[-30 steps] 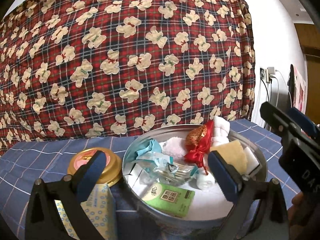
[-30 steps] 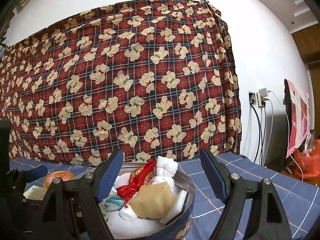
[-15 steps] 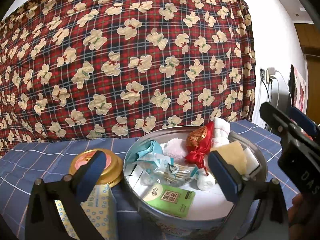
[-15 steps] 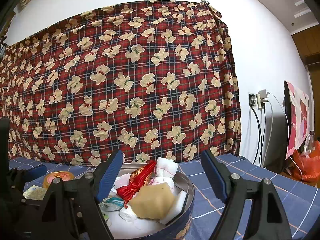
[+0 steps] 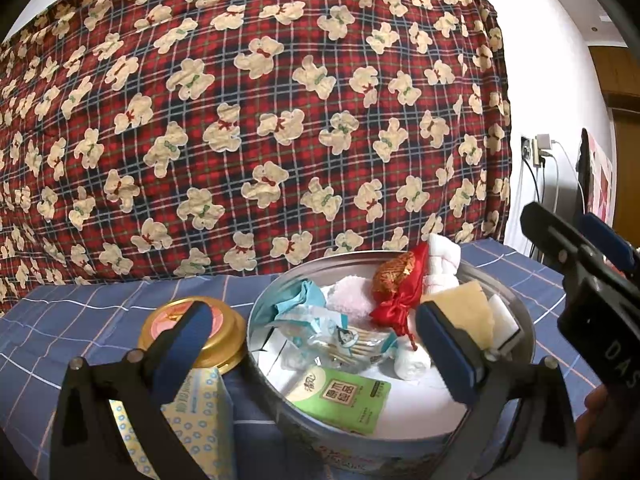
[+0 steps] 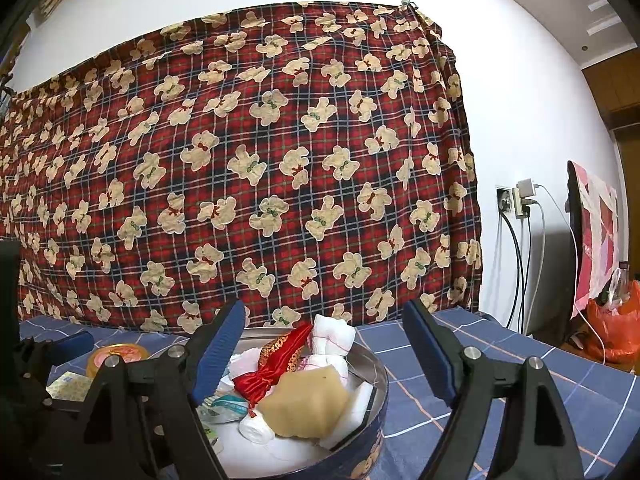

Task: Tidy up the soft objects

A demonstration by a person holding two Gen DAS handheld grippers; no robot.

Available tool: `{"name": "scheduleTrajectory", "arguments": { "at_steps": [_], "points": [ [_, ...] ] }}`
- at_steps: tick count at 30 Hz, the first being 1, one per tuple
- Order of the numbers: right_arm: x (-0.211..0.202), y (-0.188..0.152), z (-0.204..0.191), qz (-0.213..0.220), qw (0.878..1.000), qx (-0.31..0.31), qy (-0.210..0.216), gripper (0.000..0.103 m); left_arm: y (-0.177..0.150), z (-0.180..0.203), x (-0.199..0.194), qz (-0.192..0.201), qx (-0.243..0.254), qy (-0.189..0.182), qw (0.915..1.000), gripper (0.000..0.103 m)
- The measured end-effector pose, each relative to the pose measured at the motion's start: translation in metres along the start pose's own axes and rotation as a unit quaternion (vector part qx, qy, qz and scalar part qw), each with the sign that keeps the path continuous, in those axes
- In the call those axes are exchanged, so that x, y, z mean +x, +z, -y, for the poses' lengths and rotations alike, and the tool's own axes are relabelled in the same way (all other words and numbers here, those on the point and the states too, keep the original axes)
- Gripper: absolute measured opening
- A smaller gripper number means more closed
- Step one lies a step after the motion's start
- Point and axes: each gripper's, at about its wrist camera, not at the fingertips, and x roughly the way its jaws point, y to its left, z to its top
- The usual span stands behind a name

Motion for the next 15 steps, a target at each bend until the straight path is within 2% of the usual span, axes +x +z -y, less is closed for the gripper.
{"name": "scheduleTrajectory", "arguments": {
  "at_steps": [15],
  "points": [
    [0.0008,-0.0005,0.0005,0.0,1.0,0.0,0.0,0.085,-0.0003,-0.0004,-0.0001,0.0,0.001,0.0,1.0,0.103]
  ]
}}
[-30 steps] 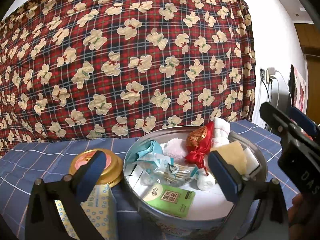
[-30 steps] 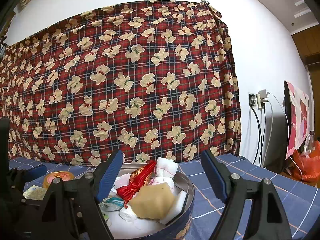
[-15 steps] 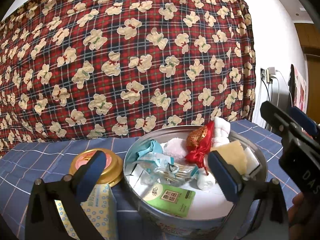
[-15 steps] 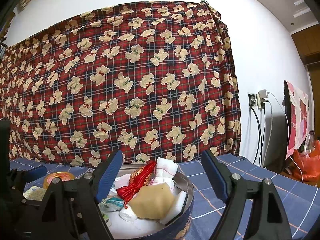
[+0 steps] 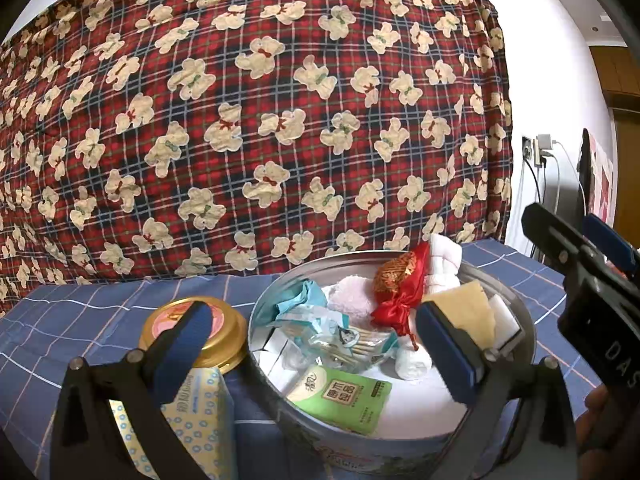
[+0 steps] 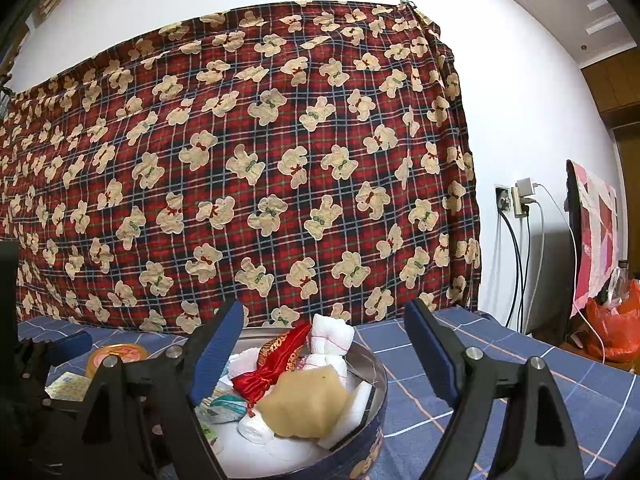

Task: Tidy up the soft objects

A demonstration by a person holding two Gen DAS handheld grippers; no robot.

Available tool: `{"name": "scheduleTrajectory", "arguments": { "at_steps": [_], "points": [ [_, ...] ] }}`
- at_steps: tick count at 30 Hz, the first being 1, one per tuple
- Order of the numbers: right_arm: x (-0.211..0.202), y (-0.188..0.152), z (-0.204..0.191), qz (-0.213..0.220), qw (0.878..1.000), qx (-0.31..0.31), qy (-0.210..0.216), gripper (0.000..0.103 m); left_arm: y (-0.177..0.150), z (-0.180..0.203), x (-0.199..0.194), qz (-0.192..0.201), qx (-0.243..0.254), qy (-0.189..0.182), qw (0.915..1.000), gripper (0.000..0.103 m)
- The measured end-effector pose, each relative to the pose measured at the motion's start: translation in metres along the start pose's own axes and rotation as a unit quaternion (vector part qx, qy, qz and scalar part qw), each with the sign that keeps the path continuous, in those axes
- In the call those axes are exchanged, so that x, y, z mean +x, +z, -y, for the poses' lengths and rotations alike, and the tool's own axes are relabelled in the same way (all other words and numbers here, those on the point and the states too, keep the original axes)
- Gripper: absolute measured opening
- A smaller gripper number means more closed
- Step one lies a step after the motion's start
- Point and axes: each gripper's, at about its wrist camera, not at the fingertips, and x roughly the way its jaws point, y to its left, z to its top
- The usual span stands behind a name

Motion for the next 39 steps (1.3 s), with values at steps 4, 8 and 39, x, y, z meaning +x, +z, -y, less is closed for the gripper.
{"name": "scheduleTrajectory", "arguments": {
  "at_steps": [4,8,39],
  "points": [
    [-0.0001,0.0,0.0001,0.0,1.0,0.0,0.0,0.085,-0.0001,0.0001,-0.0001,0.0,0.0,0.0,1.0,0.103],
    [0.0001,0.0,0.0001,0.0,1.0,0.0,0.0,0.085,-0.0001,-0.0001,-0.0003,0.0,0.0,0.0,1.0,0.103],
    [-0.0009,0.0004,0.0035,0.003,1.0,0.004,0.0,0.086,0.0002,-0.0017,-0.0014,0.002,0.002,0.002,1.0,0.103]
  ]
}}
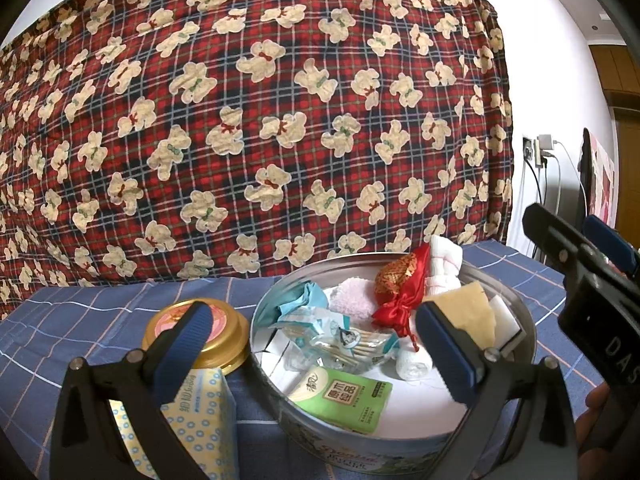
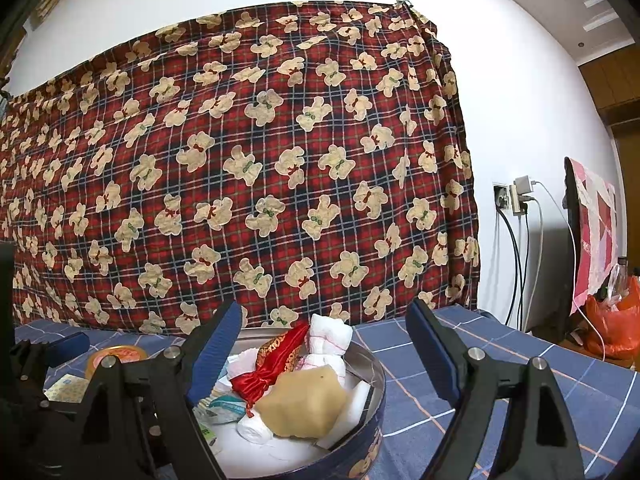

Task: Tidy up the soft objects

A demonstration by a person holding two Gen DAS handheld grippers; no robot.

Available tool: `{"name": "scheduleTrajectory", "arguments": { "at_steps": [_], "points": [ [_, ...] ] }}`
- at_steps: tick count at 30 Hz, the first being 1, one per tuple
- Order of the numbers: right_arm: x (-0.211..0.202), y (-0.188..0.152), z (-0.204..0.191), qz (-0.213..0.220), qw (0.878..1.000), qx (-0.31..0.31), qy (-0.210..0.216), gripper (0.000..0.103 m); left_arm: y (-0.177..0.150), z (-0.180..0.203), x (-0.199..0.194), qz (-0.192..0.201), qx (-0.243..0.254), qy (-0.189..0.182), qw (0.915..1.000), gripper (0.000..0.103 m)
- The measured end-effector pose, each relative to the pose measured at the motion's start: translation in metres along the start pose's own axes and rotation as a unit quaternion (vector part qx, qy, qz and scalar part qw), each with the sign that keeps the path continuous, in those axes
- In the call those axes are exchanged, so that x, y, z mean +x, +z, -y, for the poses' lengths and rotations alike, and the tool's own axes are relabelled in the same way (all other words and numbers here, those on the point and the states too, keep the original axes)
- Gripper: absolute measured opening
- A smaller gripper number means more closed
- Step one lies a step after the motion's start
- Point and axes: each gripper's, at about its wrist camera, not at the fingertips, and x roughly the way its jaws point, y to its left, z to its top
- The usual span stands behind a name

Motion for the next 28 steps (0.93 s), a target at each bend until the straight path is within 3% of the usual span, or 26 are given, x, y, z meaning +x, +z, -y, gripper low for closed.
{"name": "scheduleTrajectory", "arguments": {
  "at_steps": [7,12,28],
  "points": [
    [0.0004,-0.0002,-0.0001,-0.001,1.0,-0.002,0.001,0.086,0.0016,-0.0028,-0.0006,0.003,-0.004,0.004,1.0,0.103],
    [-0.0001,-0.0003,0.0,-0.001,1.0,-0.001,0.001,0.086,0.0029,-0.0036,-0.0016,0.005,-0.012,0.029,0.9995,0.103],
    [-0.001,-0.0006,-0.0021,-0.001,1.0,0.0,-0.002,0.086,0.0004,-0.0016,0.0016,-0.004,-0.012,0.025,0.9996,0.103]
  ]
}}
